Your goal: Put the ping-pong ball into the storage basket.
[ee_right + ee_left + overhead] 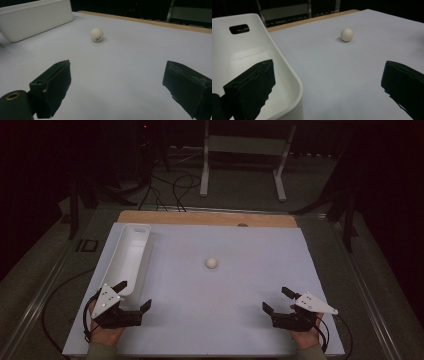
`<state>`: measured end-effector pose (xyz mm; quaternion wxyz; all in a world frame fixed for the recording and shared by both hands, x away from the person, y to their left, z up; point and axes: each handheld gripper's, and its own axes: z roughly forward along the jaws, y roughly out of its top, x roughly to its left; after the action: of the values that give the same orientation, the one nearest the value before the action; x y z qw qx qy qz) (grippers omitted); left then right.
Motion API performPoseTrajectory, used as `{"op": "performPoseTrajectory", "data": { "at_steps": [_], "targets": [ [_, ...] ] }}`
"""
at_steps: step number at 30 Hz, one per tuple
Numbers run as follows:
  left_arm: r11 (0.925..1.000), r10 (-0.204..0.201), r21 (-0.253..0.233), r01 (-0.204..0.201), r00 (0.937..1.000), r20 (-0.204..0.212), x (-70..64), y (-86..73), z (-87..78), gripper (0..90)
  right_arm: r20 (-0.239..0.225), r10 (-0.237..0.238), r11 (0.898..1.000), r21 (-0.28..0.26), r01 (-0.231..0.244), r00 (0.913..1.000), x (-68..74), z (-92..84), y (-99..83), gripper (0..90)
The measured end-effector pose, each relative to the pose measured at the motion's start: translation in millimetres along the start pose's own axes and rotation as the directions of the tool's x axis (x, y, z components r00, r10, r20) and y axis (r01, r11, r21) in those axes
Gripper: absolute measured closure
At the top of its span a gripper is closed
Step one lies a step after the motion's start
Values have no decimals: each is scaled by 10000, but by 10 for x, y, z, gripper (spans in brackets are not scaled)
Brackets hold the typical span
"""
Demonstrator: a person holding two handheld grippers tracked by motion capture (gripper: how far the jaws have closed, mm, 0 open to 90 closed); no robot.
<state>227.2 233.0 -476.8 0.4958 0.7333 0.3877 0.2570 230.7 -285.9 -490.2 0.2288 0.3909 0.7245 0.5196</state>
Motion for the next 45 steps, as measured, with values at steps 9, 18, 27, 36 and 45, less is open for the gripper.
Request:
{"op": "performPoseTrajectory", "data": {
  "at_steps": [9,18,27,36,45],
  "targets": [
    [9995,287,-131,-287,9996,13,-80,170,-54,0,25,48,10000,-59,-48,10000,-34,-24,20,73],
    [9993,360,-59,-359,9993,116,-166,410,-94,0,-36,-25,10000,96,26,10000,-20,-5,6,73],
    [9990,439,62,-441,9985,315,-192,566,-27,0,8,-85,9999,149,85,10000,-10,0,-1,73],
    [9976,453,498,-488,9966,693,-190,729,151,0,8,-90,9998,185,89,10000,-10,4,-7,73],
    [9912,649,1087,-751,9934,944,-250,845,348,0,13,-74,9998,206,74,10000,-11,2,-9,73]
  ]
}}
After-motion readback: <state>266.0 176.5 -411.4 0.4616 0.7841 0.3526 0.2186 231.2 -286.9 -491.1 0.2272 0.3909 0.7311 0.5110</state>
